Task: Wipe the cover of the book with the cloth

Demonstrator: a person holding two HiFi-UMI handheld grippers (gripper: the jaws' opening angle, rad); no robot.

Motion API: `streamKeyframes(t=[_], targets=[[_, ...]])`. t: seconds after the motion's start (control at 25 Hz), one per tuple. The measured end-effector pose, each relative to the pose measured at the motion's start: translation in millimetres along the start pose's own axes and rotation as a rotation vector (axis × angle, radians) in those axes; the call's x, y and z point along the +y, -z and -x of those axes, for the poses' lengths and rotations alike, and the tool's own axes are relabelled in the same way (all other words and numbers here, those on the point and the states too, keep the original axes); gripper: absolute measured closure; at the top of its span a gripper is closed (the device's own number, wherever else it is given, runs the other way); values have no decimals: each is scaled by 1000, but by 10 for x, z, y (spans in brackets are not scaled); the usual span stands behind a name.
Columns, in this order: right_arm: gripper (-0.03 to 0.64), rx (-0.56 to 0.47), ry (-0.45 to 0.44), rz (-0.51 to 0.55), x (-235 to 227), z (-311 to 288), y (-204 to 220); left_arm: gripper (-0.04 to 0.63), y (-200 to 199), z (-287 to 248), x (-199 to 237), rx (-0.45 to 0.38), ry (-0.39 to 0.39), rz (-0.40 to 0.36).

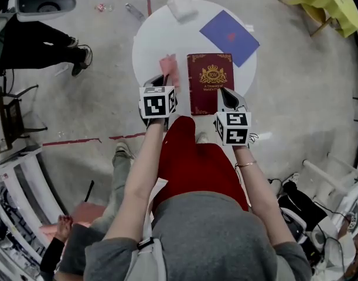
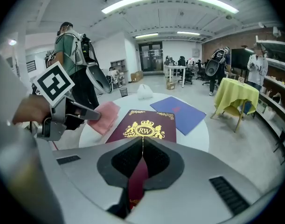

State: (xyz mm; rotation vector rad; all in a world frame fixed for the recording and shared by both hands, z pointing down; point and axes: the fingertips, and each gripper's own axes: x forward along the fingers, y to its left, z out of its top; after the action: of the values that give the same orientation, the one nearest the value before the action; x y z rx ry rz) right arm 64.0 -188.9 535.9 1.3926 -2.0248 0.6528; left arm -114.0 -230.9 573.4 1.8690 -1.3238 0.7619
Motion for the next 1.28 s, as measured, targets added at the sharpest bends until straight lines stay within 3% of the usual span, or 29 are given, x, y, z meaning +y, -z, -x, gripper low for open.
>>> streamKeyframes(t=[0.24,0.48,0.88,1.28], targets=[[588,12,-1,8,45,-215,-131,563,-389,-279,-43,-23,20,-44],[588,30,3,0,29,-315,-138,563,-518,-475,-254,-17,55,-131],[588,37,-4,1,32,-267,-15,563,-312,-450,-630,20,110,-265],[588,35,-25,17,132,-62,162,563,51,-250,-807,47,114,-289]])
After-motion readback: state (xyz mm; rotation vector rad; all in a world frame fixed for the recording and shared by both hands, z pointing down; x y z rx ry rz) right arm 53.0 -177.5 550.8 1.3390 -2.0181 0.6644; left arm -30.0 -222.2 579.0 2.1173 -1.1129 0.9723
